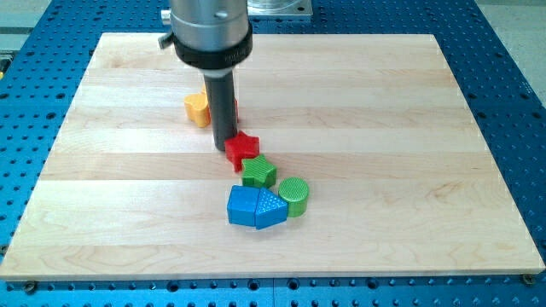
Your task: Separate the yellow blocks and red circle from each other
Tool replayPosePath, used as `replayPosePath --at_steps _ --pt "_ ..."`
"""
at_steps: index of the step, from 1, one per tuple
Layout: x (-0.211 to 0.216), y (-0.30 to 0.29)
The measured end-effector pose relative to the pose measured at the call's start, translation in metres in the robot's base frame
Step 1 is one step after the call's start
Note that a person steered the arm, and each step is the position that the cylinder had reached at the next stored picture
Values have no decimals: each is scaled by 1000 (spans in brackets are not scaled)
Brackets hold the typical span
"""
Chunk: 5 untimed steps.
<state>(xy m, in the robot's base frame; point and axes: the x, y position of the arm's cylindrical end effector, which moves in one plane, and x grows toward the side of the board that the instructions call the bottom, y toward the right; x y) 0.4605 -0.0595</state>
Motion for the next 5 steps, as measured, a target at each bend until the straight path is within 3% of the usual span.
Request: replayPosePath --at_steps 1,2,3,4,5 --pt "-5 -7" --pt "-37 -76" --pt "-99 -69" --pt "-127 -27" --pt "-140 -34"
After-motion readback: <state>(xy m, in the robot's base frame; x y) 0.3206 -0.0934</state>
